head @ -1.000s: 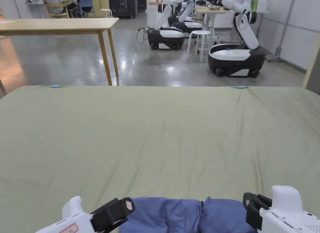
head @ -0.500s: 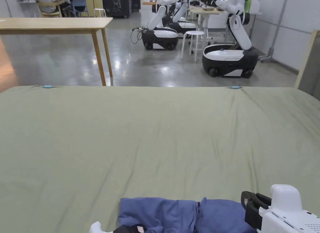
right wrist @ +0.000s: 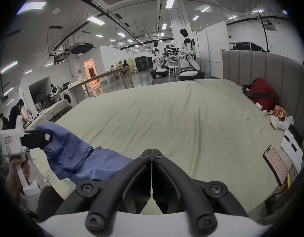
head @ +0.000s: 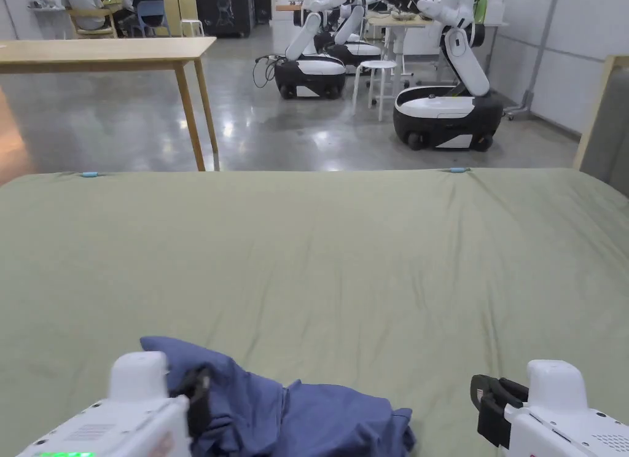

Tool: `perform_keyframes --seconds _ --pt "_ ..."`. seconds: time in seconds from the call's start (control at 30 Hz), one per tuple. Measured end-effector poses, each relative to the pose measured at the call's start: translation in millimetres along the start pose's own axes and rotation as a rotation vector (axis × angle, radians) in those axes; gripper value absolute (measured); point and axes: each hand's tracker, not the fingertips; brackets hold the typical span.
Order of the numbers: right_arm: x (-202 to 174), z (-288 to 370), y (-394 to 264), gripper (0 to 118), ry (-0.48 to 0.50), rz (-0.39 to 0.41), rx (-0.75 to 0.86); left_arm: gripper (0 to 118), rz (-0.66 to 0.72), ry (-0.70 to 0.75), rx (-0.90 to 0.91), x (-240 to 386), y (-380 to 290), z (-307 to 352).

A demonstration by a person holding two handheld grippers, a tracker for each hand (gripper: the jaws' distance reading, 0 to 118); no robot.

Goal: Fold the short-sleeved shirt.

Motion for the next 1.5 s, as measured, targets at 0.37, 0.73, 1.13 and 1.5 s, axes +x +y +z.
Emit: perform_keyframes --seconds 0.37,0.73,1.13,1.5 --pt "17.2 18.6 -3.3 2 -0.03 0.006 -0.011 14 -0.645 -0.038 -0.291 187.5 -75.7 -93.3" --pt "-1.4 3.6 -4.9 2 0.028 0.02 -0.057 90 0.397 -0.481 -0.181 51.6 0.3 -48.7" --pt "-32.5 -21.3 -3.6 2 0.167 -0.019 -0.125 7 0.481 -0.56 -0.526 131.9 -88.3 -126.4" --pt "0.0 -91.2 -70.1 2 0.368 -0.322 -0.37 118 0.415 -0.423 -0.356 -35.9 -63.6 -52.1"
